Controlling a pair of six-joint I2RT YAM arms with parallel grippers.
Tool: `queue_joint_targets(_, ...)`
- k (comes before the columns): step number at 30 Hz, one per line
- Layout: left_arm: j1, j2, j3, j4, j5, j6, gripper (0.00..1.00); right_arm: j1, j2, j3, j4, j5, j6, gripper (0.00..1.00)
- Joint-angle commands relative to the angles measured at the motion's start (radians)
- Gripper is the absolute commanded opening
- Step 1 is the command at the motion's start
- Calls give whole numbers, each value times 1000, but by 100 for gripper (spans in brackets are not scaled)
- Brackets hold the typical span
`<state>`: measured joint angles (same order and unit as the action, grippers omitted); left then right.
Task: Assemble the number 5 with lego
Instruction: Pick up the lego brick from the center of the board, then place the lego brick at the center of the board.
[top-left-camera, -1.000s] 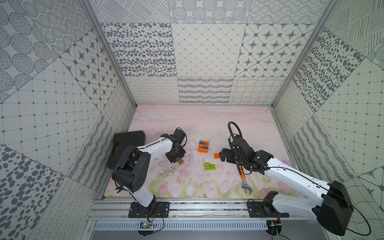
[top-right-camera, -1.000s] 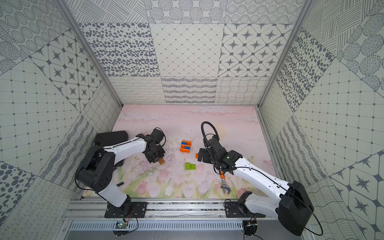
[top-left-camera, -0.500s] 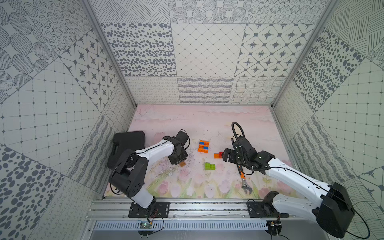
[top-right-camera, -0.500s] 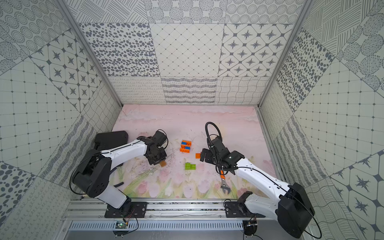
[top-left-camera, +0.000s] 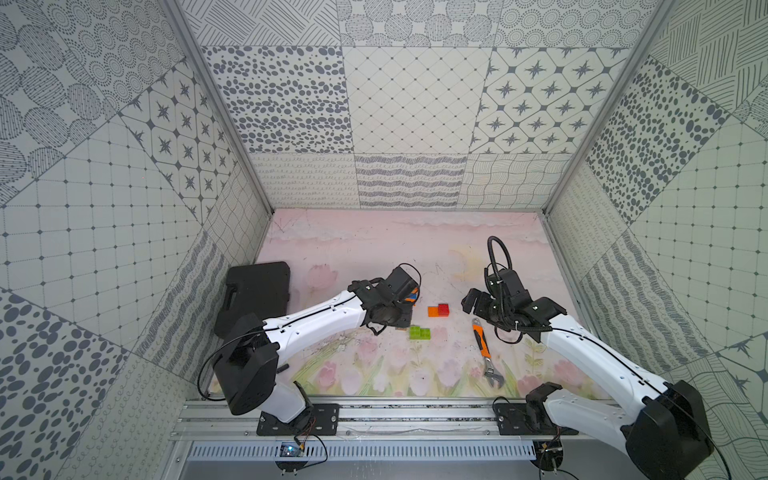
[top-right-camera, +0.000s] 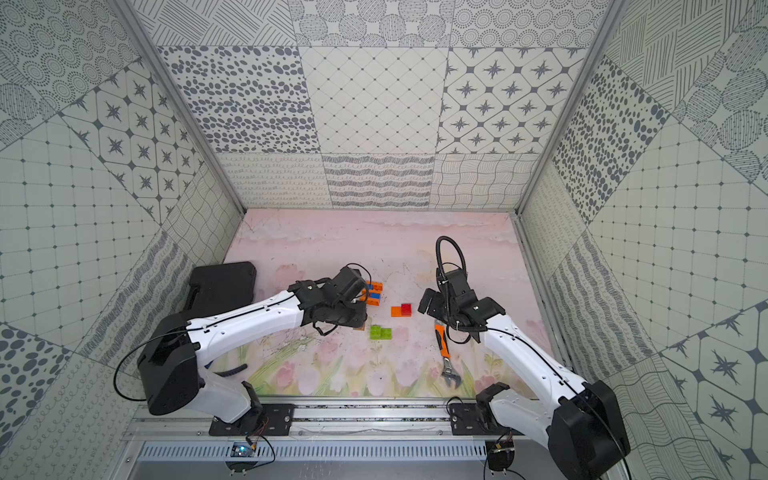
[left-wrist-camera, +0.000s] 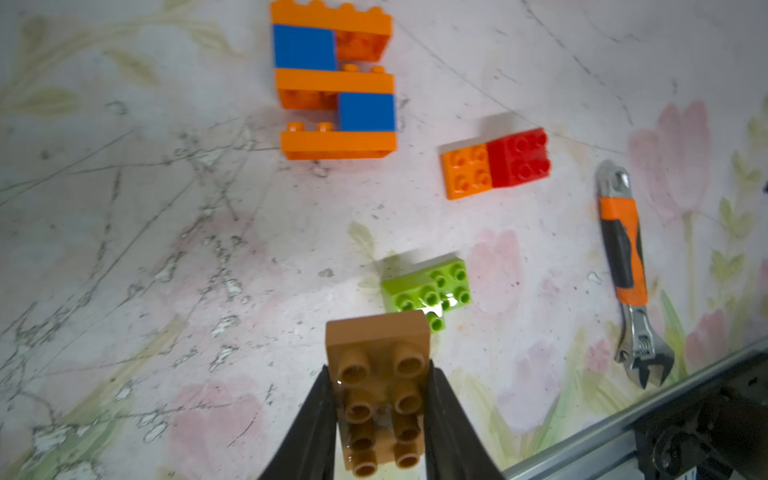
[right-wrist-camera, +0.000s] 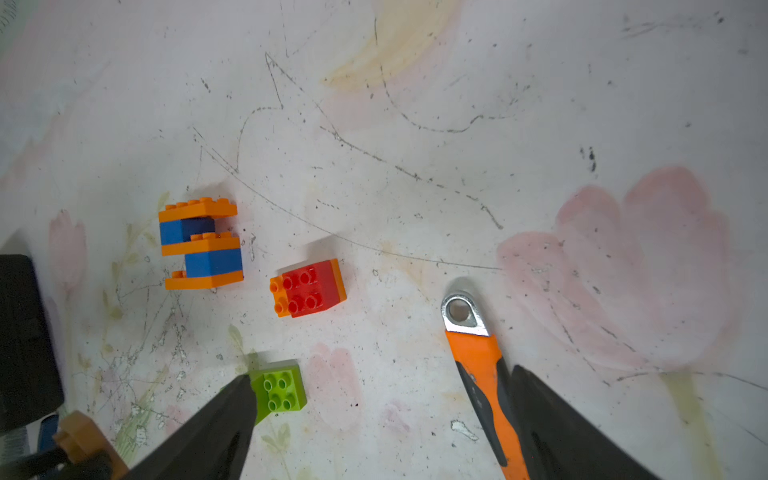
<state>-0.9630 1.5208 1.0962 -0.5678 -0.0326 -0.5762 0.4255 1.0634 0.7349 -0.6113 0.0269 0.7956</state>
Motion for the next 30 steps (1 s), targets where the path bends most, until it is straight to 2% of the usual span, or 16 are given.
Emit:
queue_joint_targets(1,-141,76,52,164,17,419,17,-52,-55,-31,3,-36,-30,99)
queue_joint_targets(6,-233,248,187,61,65,622,16,-177,-72,-57,-16,-176,-71,99)
queue_joint_targets(11,-259,346,248,-5,102,751,18,-251,-78,-66,-48,-258,-114,99)
queue_joint_targets(15,-265,406,302,-70,94,826,20,-269,-101,-87,-41,-295,-108,99)
queue_joint_targets(25,-267,486,316,-108,23,857,27,-289,-106,-101,-49,-310,-118,99)
queue_joint_targets(30,-267,487,324,-122,6,826,39,-294,-78,-108,-26,-354,-133,99)
